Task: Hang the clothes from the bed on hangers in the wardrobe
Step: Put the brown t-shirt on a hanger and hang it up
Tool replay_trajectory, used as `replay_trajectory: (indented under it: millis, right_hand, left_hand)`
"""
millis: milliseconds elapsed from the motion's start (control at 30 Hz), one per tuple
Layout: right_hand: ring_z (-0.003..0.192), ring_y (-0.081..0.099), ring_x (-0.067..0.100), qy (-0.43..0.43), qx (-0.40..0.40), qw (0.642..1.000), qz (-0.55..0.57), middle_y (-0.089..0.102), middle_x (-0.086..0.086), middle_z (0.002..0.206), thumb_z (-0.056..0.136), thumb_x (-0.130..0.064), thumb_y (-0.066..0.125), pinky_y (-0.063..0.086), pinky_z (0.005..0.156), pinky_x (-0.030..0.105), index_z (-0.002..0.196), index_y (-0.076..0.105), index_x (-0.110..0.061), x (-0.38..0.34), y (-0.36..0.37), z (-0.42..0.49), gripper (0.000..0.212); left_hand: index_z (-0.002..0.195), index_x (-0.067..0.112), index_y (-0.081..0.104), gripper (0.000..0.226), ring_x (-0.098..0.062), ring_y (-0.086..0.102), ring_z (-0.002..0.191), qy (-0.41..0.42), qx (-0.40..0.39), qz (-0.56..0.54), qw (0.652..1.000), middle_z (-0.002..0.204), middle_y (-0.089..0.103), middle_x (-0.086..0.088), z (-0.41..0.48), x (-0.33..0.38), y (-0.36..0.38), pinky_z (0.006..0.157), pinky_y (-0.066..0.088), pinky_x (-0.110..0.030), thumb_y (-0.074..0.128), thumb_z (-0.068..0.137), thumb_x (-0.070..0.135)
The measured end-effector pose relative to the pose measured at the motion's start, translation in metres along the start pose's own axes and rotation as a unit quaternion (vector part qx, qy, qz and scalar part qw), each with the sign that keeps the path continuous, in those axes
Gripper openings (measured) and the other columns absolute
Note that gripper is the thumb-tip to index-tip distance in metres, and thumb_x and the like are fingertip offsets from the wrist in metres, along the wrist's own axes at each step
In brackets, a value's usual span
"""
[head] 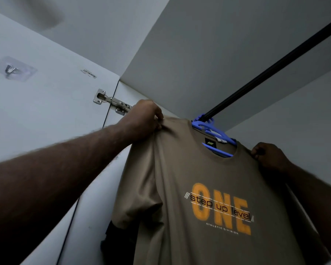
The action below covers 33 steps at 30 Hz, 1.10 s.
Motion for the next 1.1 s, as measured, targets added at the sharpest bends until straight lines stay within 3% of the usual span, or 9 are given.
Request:
replay_trajectory:
  millis: [233,367,467,533,700,867,933,1033,1100]
  right_hand:
    - [0.088,0.052,0.024,0.045,-0.002,0.999,0.009,0.06,0.009,0.092,0.087,0.007,0.057,0.035,0.075,0.029,0.076,0.06,-0.016,-0.003,0.008,-0.004,0.025]
    - [0.091,0.058,0.028,0.062,0.006,0.998,0.016,0.065,0.011,0.097,0.086,-0.004,0.061,0.049,0.083,0.039,0.08,0.063,-0.013,-0.017,0.007,-0.01,0.012]
    - [0.095,0.06,0.031,-0.007,0.018,1.0,0.005,0.068,0.012,0.1,0.084,-0.006,0.063,0.048,0.083,0.038,0.079,0.063,-0.015,-0.045,0.007,-0.019,0.01]
    - [0.093,0.06,0.029,-0.06,0.007,0.998,0.018,0.068,0.011,0.099,0.085,-0.005,0.06,0.044,0.077,0.032,0.086,0.065,-0.014,-0.073,0.01,-0.029,0.01]
    - [0.081,0.059,0.014,-0.207,-0.056,0.976,0.039,0.064,-0.001,0.087,0.09,-0.018,0.059,0.045,0.07,0.028,0.087,0.061,-0.018,-0.15,0.017,-0.064,0.004]
    - [0.076,0.051,-0.001,-0.281,-0.077,0.955,0.058,0.059,-0.01,0.086,0.093,-0.025,0.059,0.034,0.062,0.015,0.09,0.059,-0.023,-0.194,0.012,-0.093,0.004]
    - [0.076,0.051,-0.001,-0.288,-0.085,0.952,0.061,0.057,-0.011,0.085,0.093,-0.025,0.06,0.031,0.06,0.013,0.091,0.059,-0.022,-0.201,0.01,-0.104,0.004]
    - [0.079,0.055,0.012,-0.301,-0.111,0.946,0.052,0.06,-0.004,0.087,0.092,-0.023,0.061,0.038,0.061,0.021,0.093,0.061,-0.019,-0.205,0.011,-0.122,0.005]
    - [0.078,0.053,0.012,-0.312,-0.124,0.942,0.027,0.059,-0.004,0.087,0.093,-0.025,0.06,0.037,0.06,0.019,0.095,0.06,-0.02,-0.203,0.01,-0.137,0.005]
  left_hand:
    - [0.108,0.013,0.073,0.024,-0.025,0.056,0.109,-0.019,-0.01,-0.007,1.0,0.114,0.063,-0.01,-0.011,0.003,-0.009,0.086,0.037,-0.023,0.073,0.083,0.016]
    - [0.117,0.011,0.061,0.042,-0.023,0.06,0.101,-0.142,-0.023,-0.158,0.977,0.114,0.062,-0.009,-0.021,0.003,-0.01,0.083,0.049,-0.029,0.076,0.081,0.026]
    - [0.101,0.006,0.061,0.028,-0.018,0.061,0.073,-0.236,-0.107,-0.265,0.929,0.09,0.062,-0.01,-0.032,0.011,-0.013,0.058,0.055,-0.029,0.075,0.083,0.023]
    - [0.098,0.002,0.064,0.024,-0.017,0.06,0.063,-0.275,-0.169,-0.281,0.904,0.082,0.061,-0.01,-0.042,0.017,-0.016,0.05,0.054,-0.025,0.072,0.086,0.021]
    - [0.098,0.004,0.063,0.016,-0.021,0.056,0.068,-0.325,-0.228,-0.346,0.85,0.09,0.057,-0.013,-0.06,0.019,-0.017,0.07,0.053,-0.033,0.067,0.088,0.016]
    - [0.093,0.005,0.061,0.011,-0.025,0.06,0.081,-0.348,-0.191,-0.411,0.82,0.096,0.061,-0.013,-0.076,0.027,-0.028,0.07,0.053,-0.034,0.06,0.093,0.016]
    - [0.082,0.008,0.061,0.011,-0.024,0.063,0.077,-0.35,-0.2,-0.408,0.819,0.089,0.065,-0.01,-0.085,0.029,-0.034,0.068,0.054,-0.034,0.062,0.092,0.013]
    - [0.078,0.009,0.066,0.013,-0.021,0.068,0.077,-0.357,-0.254,-0.381,0.814,0.083,0.071,-0.008,-0.105,0.033,-0.049,0.071,0.057,-0.033,0.07,0.087,0.016]
    - [0.073,0.008,0.061,0.019,-0.019,0.066,0.067,-0.369,-0.264,-0.341,0.823,0.077,0.068,-0.009,-0.117,0.028,-0.063,0.062,0.056,-0.03,0.073,0.085,0.018]
Point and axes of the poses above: each hand's wrist, its own z-axis towards the middle knuckle, its own y-axis out of the palm, x = y × z, the point moved 2 cm from there along z, towards the middle knuckle
